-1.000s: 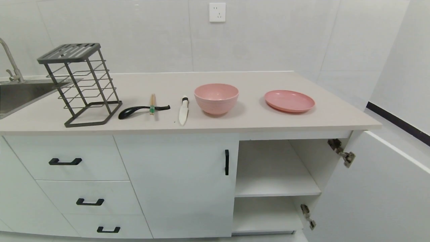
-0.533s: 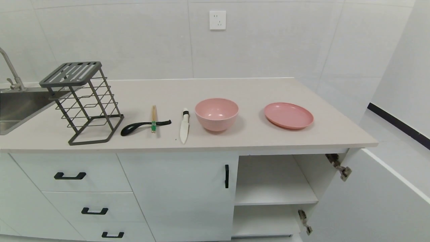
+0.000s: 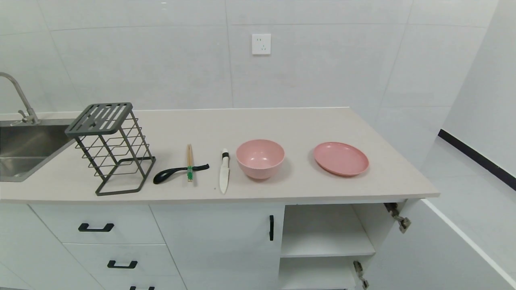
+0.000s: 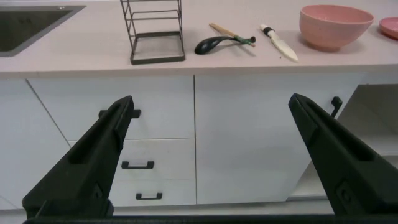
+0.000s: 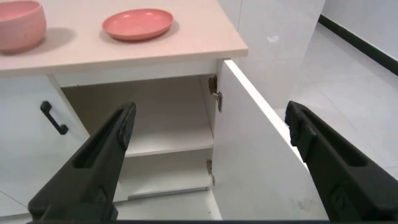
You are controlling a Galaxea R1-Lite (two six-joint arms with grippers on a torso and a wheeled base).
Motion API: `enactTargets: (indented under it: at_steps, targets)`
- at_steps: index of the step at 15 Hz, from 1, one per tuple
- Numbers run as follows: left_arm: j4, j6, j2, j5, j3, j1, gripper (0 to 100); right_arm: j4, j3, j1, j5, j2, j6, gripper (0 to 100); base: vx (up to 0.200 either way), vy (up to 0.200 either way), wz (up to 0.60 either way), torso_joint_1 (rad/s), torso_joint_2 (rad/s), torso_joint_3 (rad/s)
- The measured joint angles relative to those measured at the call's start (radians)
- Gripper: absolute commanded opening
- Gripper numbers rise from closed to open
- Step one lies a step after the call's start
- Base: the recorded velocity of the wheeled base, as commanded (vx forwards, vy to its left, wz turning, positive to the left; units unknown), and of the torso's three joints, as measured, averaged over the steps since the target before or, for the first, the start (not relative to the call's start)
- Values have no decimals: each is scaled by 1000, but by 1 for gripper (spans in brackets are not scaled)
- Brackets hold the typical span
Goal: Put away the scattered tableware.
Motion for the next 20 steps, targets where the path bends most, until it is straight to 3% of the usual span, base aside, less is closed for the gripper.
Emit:
enactTargets:
  at_steps: [6, 8, 20]
  targets:
    - [0, 2, 0, -1, 0, 0, 100, 0, 0, 0, 0, 0, -2, 100, 0, 0, -100, 215, -434, -215]
    - [0, 0, 0, 0, 0, 0, 100, 0, 0, 0, 0, 0, -2, 100, 0, 0, -600, 29, -56, -24]
    - [1, 0, 0, 0, 0, 0, 100, -1, 0, -1, 0, 0, -2, 100, 0, 0, 100, 0, 0, 0]
